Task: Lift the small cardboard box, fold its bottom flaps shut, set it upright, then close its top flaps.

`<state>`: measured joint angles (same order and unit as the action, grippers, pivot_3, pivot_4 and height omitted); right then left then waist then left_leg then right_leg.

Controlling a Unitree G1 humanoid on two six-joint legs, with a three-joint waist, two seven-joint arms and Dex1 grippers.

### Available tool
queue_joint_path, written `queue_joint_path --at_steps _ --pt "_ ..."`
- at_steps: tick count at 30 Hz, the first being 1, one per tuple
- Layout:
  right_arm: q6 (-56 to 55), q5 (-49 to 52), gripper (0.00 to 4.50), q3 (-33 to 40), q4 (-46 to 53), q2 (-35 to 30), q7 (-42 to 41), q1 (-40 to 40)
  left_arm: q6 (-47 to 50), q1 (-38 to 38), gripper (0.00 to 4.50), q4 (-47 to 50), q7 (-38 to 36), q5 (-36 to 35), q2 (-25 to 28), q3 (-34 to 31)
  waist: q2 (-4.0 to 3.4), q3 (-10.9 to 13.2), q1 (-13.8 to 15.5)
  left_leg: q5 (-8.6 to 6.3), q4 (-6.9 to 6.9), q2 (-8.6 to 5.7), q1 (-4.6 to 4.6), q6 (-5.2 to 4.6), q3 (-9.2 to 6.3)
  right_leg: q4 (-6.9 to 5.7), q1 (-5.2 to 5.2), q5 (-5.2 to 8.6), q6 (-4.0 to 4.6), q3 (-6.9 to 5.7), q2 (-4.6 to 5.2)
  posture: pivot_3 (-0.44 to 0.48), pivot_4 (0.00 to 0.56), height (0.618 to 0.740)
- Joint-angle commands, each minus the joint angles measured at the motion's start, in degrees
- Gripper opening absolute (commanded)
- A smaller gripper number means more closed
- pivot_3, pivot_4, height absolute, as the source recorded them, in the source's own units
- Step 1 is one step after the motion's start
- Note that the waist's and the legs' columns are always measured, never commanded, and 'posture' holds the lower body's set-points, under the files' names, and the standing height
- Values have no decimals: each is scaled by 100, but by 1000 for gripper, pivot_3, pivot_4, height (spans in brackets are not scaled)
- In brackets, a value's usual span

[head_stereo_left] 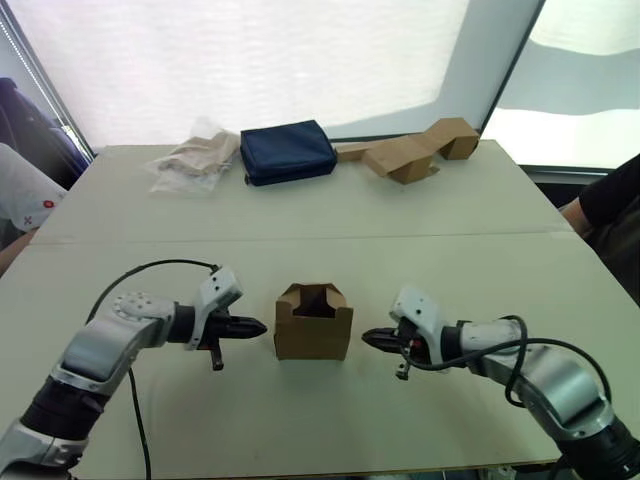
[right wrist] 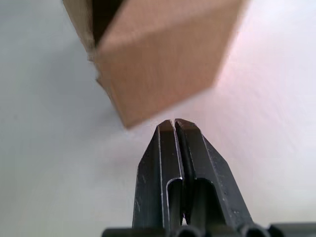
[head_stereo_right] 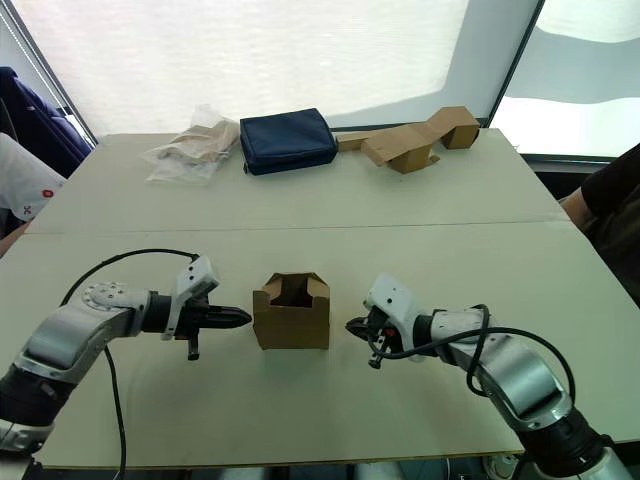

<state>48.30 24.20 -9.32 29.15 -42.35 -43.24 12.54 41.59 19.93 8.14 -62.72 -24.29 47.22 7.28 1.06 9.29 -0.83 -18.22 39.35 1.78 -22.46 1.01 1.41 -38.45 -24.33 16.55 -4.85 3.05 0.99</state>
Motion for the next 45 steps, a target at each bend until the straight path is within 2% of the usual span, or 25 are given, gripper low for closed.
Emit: queue_joint_path --at_steps 1,3,7,13,20,32,41,45 --pt "-82 457 0 636 111 31 -190 284 166 418 52 -156 -410 -374 138 -345 0 0 3 0 0 0 0 0 0 0 1 0 0 0 0 0 150 740" --pt "-196 615 0 805 -4 139 -272 515 404 644 52 -185 -707 -651 196 -407 3 2 2 0 0 0 -1 0 0 1 1 0 0 0 -1 0 150 740" --pt "-212 770 0 787 -48 244 -353 714 456 863 52 -340 -774 -709 149 -383 1 1 2 -1 -1 0 -1 -1 0 2 1 0 0 0 -2 0 150 740" --pt "-377 562 0 246 -410 393 -547 1246 385 1226 52 -444 -818 -674 -120 -157 1 1 -11 0 -2 0 -2 -1 1 2 0 0 0 0 -1 0 150 740" --pt "-605 359 0 -106 -786 495 -704 1498 375 1172 52 -290 -815 -642 -309 28 0 1 -2 0 -3 -1 -1 0 0 2 0 0 0 1 1 0 150 740" --pt "-910 -108 0 -605 -1242 638 -940 1713 -63 1248 52 -588 -646 -260 -763 335 0 0 1 1 -3 -1 0 1 1 0 0 0 0 0 2 0 150 740" --pt "-991 -255 0 -580 -1296 630 -1077 1735 -126 1231 52 -633 -633 -243 -807 198 0 0 -2 0 -3 0 1 1 0 -1 0 0 0 0 1 0 150 740" --pt "-900 23 0 -119 -1087 663 -998 1695 23 1327 52 -817 -808 -471 -584 -148 0 0 -17 0 -3 1 1 1 0 -1 0 0 1 1 0 0 150 740"
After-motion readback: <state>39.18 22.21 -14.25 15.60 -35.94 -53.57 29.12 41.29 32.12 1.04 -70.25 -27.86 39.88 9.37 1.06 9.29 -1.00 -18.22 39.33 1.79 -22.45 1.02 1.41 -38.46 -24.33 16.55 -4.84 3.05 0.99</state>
